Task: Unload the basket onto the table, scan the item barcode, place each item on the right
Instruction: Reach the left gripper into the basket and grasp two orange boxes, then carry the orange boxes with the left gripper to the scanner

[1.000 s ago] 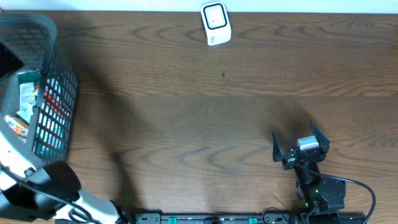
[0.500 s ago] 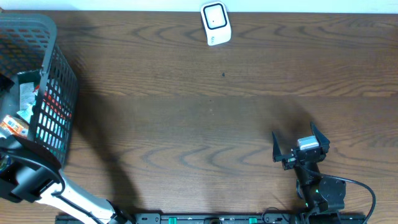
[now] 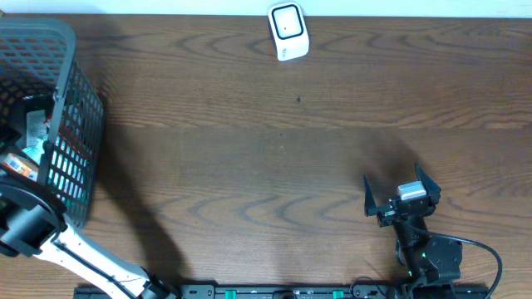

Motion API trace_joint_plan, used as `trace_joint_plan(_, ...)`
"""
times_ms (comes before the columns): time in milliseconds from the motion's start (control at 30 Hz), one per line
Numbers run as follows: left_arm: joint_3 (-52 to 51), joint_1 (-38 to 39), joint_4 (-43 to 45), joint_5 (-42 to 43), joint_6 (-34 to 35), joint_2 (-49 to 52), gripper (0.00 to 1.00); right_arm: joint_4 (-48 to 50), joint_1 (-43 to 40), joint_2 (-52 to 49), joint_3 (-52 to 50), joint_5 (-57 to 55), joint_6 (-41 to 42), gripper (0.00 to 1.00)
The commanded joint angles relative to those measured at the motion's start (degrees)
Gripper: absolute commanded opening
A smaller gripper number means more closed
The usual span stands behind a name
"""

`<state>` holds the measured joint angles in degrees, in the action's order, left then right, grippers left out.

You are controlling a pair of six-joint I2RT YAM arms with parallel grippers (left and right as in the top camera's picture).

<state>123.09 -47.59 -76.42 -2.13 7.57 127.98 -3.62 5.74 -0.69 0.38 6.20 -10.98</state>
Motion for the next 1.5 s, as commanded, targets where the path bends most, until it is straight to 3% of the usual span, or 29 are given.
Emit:
trace_joint_plan(0, -0.8, -0.6, 0.2, -0.9, -0.5, 0.8, 0.81, -0.2, 0.4, 0.3, -0.1, -0.1, 0.2, 0.99)
trace_joint_plan(933, -12.1, -0.6, 9.5, -0.9, -1.5, 0.8, 0.83, -0.2, 0.4, 0.3, -0.1, -0.1, 0.2, 0.99)
trace_joint_plan(1000, -12.1, -0.6, 9.6, -0.9, -1.5, 0.8, 0.76, -0.2, 0.4, 0.3, -0.1, -0.1, 0.2, 0.99)
trace_joint_plan(1167, -12.1, -0.6, 9.7, -0.9, -1.5, 0.8, 0.4, -0.2, 0.4, 0.3, -0.1, -0.1, 0.2, 0.99)
trace_joint_plan(1467, -8.6, -0.6, 9.5, 2.8, -1.3, -6.1, 0.35, -0.2, 0.4, 0.3, -0.1, -0.1, 0.2, 0.99)
